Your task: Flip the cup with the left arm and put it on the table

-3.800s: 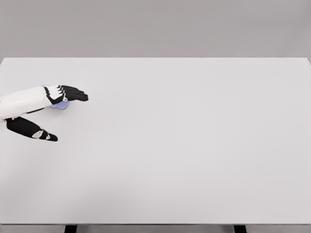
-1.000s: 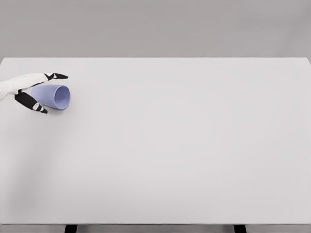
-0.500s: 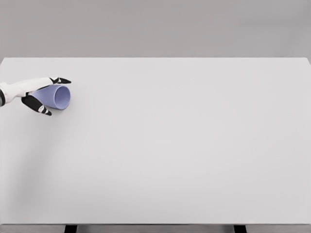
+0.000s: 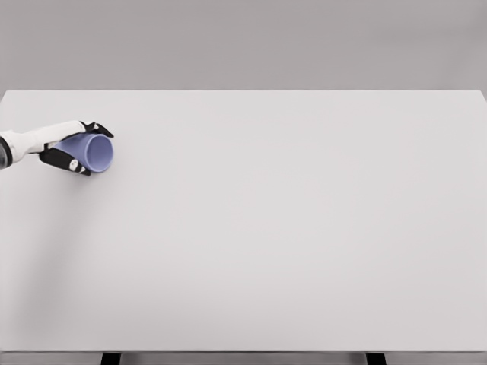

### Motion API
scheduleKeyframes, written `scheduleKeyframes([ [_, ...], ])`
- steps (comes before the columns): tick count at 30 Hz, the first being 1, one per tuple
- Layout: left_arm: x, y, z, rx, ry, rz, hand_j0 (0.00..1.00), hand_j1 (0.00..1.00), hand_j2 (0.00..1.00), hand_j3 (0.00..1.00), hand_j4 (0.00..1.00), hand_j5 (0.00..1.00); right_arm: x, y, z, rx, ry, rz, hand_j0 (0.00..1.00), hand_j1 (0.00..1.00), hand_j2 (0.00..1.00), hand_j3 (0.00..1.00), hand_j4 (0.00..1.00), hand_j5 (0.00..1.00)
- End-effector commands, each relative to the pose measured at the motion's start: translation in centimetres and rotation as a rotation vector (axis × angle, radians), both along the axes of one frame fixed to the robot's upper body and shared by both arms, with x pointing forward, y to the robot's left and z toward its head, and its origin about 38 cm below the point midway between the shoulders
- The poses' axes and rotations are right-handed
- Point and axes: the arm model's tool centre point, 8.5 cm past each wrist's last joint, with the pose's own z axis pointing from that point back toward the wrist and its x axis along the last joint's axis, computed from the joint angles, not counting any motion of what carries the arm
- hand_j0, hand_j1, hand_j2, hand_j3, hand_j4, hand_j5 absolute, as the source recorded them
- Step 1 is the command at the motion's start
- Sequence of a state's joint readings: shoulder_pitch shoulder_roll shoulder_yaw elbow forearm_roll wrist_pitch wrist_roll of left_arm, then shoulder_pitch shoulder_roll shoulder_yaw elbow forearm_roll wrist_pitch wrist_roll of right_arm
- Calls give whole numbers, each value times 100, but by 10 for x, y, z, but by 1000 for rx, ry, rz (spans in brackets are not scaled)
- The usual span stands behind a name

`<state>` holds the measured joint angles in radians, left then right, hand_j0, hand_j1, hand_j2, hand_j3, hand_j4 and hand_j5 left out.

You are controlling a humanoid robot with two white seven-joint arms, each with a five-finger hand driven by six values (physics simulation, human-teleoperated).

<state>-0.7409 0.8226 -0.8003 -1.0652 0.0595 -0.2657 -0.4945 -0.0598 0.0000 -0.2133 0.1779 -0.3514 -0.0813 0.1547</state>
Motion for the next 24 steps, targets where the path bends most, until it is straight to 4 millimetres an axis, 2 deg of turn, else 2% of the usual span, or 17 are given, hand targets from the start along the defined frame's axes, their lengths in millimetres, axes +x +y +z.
scheduleKeyframes([
  [1,-1,-10,8,-82,-9,-19,55,55,55,55,55,55,0,0,0,0,0,0,100,100,100,100,100,100],
  [3,-3,-25,18,-171,-20,-53,55,55,55,55,55,55,0,0,0,0,0,0,100,100,100,100,100,100],
  [10,-5,-39,26,-390,-10,-56,52,52,52,52,52,52,0,0,0,0,0,0,100,100,100,100,100,100],
  [14,-6,-43,26,-618,35,-11,50,50,50,50,50,50,0,0,0,0,0,0,100,100,100,100,100,100],
  [20,-8,-62,5,-914,177,62,50,50,50,50,50,50,0,0,0,0,0,0,100,100,100,100,100,100],
  [24,-10,-87,-13,-1097,260,82,51,51,51,51,51,51,0,0,0,0,0,0,100,100,100,100,100,100],
])
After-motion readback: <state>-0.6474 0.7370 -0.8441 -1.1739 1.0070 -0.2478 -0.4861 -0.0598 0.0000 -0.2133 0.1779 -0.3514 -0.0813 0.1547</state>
